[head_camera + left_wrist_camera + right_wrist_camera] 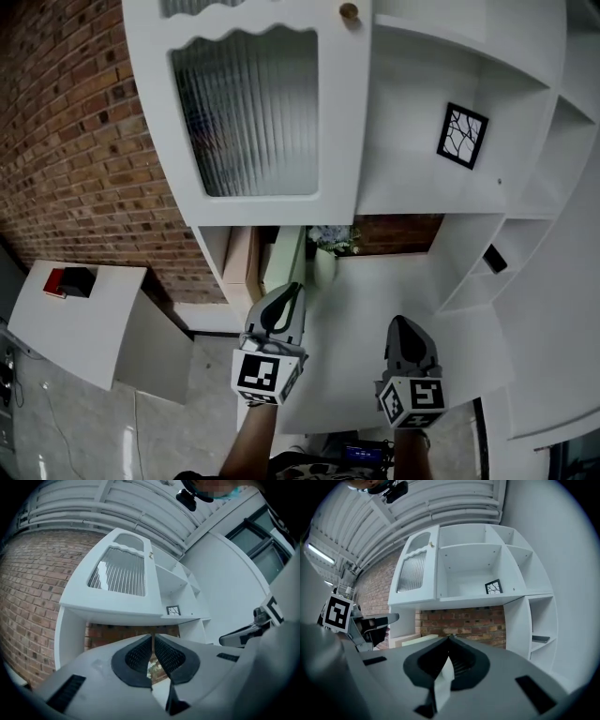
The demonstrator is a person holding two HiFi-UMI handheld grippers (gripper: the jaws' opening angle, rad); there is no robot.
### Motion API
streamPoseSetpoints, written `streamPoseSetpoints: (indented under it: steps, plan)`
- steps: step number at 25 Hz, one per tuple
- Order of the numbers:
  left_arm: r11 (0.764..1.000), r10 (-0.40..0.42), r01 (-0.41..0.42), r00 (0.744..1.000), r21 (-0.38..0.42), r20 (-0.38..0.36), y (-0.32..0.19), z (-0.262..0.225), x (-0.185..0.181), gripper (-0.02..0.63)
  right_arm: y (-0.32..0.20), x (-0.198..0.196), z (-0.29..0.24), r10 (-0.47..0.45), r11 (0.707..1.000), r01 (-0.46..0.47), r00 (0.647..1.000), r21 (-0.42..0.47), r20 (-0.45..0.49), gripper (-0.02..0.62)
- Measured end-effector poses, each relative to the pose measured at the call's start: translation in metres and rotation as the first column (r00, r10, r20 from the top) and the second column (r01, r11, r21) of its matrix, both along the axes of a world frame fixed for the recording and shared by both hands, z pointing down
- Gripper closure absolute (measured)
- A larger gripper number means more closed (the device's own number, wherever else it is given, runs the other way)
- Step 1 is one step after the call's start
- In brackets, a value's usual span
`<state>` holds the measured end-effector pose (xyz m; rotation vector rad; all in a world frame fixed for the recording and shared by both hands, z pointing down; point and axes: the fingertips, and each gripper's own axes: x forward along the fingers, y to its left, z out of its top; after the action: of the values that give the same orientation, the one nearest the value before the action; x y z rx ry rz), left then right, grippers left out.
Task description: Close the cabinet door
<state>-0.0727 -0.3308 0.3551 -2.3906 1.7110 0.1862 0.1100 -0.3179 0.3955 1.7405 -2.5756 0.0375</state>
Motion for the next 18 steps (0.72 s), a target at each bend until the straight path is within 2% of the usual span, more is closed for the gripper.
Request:
streamPoseSetpoints:
  steps: [5,8,10,18]
  plan:
    - [0.998,0.031,-0.032,0.999,-0.060,-0.007,0.020,0.016,-0.003,0.584,0.017,-0.017,-0.004,-0.034,0.999,0.034,0.999,0.022,-0.014,0.592]
    - [0.995,0.046,-0.050,0.998,-0.084,-0.041,0.030,0.018,-0.007,0.588,0.026,-0.021,-0.008,-0.034,0.999,0.035,0.999,0.022,-0.024,0.592]
    - [0.994,0.050,-0.055,0.997,-0.089,-0.063,0.035,0.017,-0.011,0.589,0.031,-0.023,-0.011,-0.037,0.999,0.037,0.999,0.027,-0.025,0.592]
    - [0.995,0.028,-0.033,0.998,-0.097,-0.060,0.047,0.017,-0.014,0.591,0.047,-0.025,-0.014,-0.039,0.998,0.040,0.999,0.038,-0.025,0.592]
